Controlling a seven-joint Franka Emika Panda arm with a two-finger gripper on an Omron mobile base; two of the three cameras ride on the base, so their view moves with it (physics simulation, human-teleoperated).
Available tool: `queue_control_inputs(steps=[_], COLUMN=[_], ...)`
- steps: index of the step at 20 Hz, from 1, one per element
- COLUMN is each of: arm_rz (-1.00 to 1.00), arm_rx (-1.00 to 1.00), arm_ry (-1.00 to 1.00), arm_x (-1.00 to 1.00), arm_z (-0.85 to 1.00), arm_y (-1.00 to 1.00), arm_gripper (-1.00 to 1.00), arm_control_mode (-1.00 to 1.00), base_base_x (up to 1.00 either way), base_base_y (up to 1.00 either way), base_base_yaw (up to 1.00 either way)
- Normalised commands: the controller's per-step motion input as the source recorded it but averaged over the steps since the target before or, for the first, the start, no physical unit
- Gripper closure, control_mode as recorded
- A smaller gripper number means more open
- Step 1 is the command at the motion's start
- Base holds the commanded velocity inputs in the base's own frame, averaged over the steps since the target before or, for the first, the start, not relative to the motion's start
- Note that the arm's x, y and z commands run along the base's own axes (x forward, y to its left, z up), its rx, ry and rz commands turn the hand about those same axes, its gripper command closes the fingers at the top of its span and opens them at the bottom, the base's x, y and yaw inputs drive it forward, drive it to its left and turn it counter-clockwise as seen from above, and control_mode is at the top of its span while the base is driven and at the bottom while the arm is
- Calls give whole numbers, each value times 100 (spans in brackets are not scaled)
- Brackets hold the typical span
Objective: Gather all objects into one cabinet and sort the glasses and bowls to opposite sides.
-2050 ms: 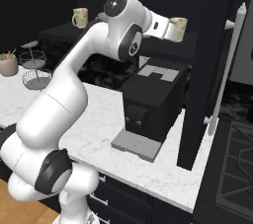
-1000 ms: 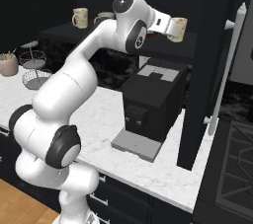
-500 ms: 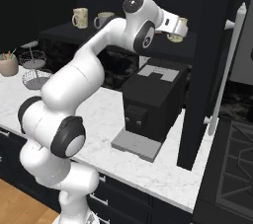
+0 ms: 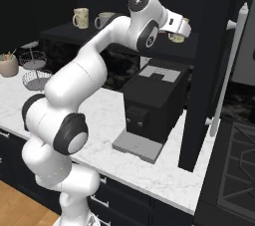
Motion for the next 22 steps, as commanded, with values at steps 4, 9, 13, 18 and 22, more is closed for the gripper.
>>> queue_control_inputs(steps=[4, 9, 13, 18, 22], arm_rz=[0, -1, -2, -1, -1], arm_rx=[2, 2, 1, 1, 1], arm_ry=[0, 0, 0, 0, 0], arm_x=[8, 4, 16, 26, 24], arm_z=[0, -3, -4, -14, -7], arm_y=[0, 0, 0, 0, 0], arm_gripper=[-100, -100, -100, -100, -100], arm_control_mode=[-100, -100, -100, -100, -100], base_base_x=[0, 0, 0, 0, 0], base_base_y=[0, 0, 0, 0, 0], base_base_yaw=[0, 0, 0, 0, 0])
